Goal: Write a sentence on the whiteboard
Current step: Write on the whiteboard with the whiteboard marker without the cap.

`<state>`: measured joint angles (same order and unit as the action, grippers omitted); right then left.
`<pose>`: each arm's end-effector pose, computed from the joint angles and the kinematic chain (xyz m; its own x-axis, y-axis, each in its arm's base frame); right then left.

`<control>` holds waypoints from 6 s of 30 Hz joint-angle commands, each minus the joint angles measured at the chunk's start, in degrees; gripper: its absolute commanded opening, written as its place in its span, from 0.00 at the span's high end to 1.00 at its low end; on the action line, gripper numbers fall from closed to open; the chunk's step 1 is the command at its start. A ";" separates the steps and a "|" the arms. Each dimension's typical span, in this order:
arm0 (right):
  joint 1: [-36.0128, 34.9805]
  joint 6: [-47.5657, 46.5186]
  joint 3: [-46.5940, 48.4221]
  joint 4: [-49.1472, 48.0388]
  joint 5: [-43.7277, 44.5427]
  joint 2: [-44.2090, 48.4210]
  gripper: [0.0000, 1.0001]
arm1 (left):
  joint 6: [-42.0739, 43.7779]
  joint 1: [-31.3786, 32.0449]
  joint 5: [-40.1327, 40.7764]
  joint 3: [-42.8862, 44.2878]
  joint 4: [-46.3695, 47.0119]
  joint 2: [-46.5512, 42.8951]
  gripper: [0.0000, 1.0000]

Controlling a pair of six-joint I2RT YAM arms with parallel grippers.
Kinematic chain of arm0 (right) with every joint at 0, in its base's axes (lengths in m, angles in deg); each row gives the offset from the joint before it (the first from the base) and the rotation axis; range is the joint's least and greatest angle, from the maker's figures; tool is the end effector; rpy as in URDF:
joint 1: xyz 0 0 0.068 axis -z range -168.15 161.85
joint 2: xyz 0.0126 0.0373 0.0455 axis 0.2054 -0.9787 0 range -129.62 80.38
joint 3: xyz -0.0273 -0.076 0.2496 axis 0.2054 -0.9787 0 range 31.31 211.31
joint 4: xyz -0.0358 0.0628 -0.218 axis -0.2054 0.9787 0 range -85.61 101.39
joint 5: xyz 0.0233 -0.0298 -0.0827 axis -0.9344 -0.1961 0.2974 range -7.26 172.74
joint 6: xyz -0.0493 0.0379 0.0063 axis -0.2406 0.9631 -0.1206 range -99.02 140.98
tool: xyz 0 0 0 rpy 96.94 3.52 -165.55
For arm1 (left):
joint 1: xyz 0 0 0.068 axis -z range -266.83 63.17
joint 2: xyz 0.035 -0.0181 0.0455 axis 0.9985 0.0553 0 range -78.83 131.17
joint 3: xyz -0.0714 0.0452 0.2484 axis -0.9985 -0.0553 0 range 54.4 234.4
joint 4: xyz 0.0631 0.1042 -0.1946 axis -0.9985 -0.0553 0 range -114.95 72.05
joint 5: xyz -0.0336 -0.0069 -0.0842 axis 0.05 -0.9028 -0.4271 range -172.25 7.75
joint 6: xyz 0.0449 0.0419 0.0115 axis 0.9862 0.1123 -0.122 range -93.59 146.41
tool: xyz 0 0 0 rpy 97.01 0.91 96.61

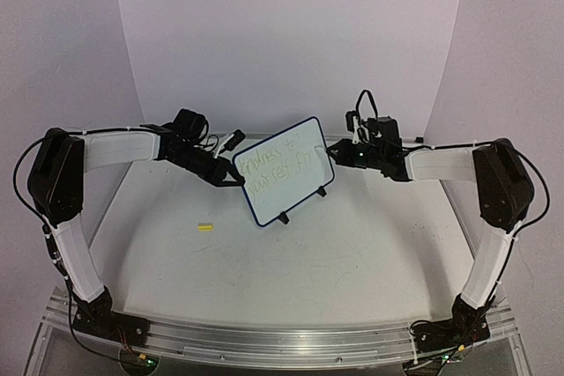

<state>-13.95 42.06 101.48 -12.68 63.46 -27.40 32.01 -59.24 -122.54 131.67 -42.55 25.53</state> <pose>0.3643 0.1936 0.2318 -0.5427 0.1147 -0.8321 -0.5295 0.7223 0.4449 0.3102 -0.1968 0.2298 -0.6229 0.4096 -0.6665 0.7731 0.4525 -0.4445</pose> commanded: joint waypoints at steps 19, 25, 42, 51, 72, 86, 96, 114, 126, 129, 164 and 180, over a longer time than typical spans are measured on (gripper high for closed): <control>-0.18 -0.60 4.62 -0.78 0.04 -3.47 1.00 | 0.74 0.26 1.11 2.00 -0.57 0.59 1.00; -0.20 -1.02 3.84 -0.72 -0.77 -3.44 1.00 | 0.76 0.27 1.10 2.00 -0.54 0.57 1.00; -0.14 -1.22 -0.73 -1.17 -1.72 -1.77 1.00 | 0.67 0.27 1.09 2.02 -0.43 0.59 1.00; -0.19 -0.01 0.02 -1.20 2.22 -2.03 1.00 | 0.63 0.27 1.09 2.00 -0.43 0.59 1.00; -0.13 0.14 0.01 0.90 2.24 -3.49 1.00 | 0.70 0.28 0.99 2.00 -0.54 0.59 1.00; -0.21 -0.68 -1.09 1.14 -0.85 -2.12 1.00 | 0.58 0.33 0.98 2.03 -0.44 0.55 1.00; -0.24 -1.12 -1.65 1.30 -2.19 -0.49 1.00 | 0.62 0.35 0.84 2.01 -0.48 0.50 1.00; -0.19 -1.86 -0.61 0.81 0.88 2.19 1.00 | 0.59 0.35 1.09 1.95 -0.36 0.63 1.00; -0.20 -2.53 2.50 1.30 1.08 -1.18 1.00 | 0.63 0.35 1.15 1.92 -0.43 0.65 1.00; -0.21 -2.53 3.10 1.50 1.17 -1.99 1.00 | 0.60 0.35 1.10 1.94 -0.46 0.67 1.00; -0.28 -0.74 1.54 2.22 5.19 2.44 1.00 | 0.57 0.35 1.09 2.00 -0.41 0.50 1.00; -0.26 -0.60 5.25 2.22 1.70 -1.68 1.00 | 0.64 0.35 1.18 2.00 -0.51 0.50 1.00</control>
<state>-13.97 41.04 104.00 -9.60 66.06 -27.70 31.97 -59.13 -122.15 131.94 -42.57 25.59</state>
